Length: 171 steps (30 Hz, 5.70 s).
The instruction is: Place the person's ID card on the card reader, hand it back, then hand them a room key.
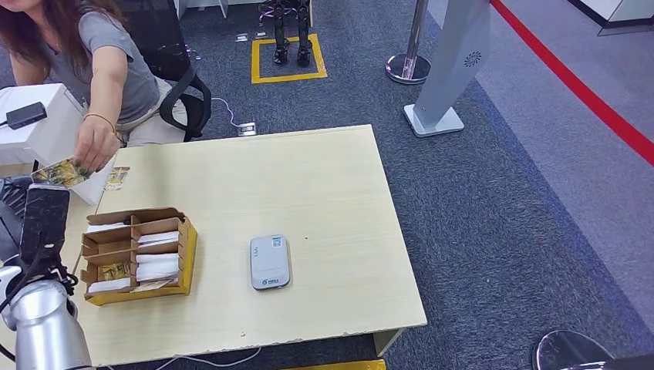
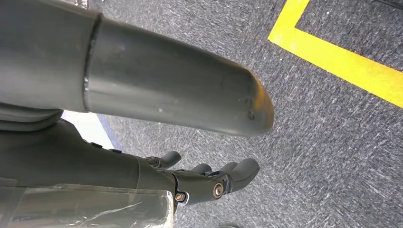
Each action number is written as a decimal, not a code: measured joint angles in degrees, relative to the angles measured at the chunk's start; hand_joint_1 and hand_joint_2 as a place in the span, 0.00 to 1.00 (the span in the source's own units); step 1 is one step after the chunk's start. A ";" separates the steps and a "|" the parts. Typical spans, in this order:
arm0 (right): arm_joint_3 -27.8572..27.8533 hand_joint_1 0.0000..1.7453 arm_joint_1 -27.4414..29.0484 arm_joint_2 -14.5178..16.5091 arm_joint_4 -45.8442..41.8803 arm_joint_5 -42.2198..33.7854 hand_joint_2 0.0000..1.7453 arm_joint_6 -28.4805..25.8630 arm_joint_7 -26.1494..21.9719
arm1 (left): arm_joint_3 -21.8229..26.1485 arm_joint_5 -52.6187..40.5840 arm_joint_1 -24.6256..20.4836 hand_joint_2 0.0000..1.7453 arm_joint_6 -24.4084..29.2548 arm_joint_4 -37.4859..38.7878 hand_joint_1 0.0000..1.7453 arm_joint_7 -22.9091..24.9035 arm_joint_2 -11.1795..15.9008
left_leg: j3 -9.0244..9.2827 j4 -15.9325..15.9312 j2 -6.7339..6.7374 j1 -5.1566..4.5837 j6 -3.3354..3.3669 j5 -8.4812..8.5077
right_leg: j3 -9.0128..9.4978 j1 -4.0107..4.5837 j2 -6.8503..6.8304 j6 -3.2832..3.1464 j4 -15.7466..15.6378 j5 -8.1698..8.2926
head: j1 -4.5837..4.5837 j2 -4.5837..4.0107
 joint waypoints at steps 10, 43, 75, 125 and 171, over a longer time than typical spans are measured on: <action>0.00 0.00 -0.02 0.00 0.00 0.04 0.00 -0.02 -0.13 | 1.19 1.08 0.00 1.00 0.43 0.01 0.00 -0.55 -0.79 | 0.00 0.00 0.00 0.00 0.00 0.00 | 0.00 0.00 0.00 0.00 0.00 0.00 | 0.01 0.00; -4.42 0.00 2.50 0.46 0.00 -2.14 0.00 -2.69 0.19 | 3.67 -34.99 22.35 1.00 15.10 -15.22 0.00 1.00 -2.54 | -0.04 -0.02 -0.10 0.00 0.02 -0.04 | 0.01 0.00 -0.12 0.04 -0.01 -0.07 | 0.00 0.00; -7.61 0.00 2.35 0.63 -0.57 -1.14 0.00 -3.06 0.63 | -11.30 -55.02 26.66 1.00 9.21 -10.39 0.00 25.05 7.91 | -0.02 -0.02 -0.09 0.00 0.02 -0.03 | 0.02 0.00 -0.11 0.04 -0.02 -0.07 | -0.03 0.00; -10.47 0.00 2.29 0.63 -0.88 -0.49 0.00 -3.78 0.09 | -30.80 -55.06 30.67 1.00 4.24 -9.75 0.00 37.63 15.16 | -0.01 -0.02 -0.09 0.00 0.02 -0.03 | 0.02 0.00 -0.11 0.05 -0.02 -0.06 | -0.04 0.00; -11.74 0.00 2.23 0.63 -0.88 0.04 0.00 -3.82 -0.04 | -37.97 -55.10 27.69 1.00 5.88 -9.76 0.12 38.20 16.27 | -0.02 -0.02 -0.09 0.00 0.02 -0.03 | 0.01 0.00 -0.11 0.04 -0.02 -0.07 | -0.03 0.00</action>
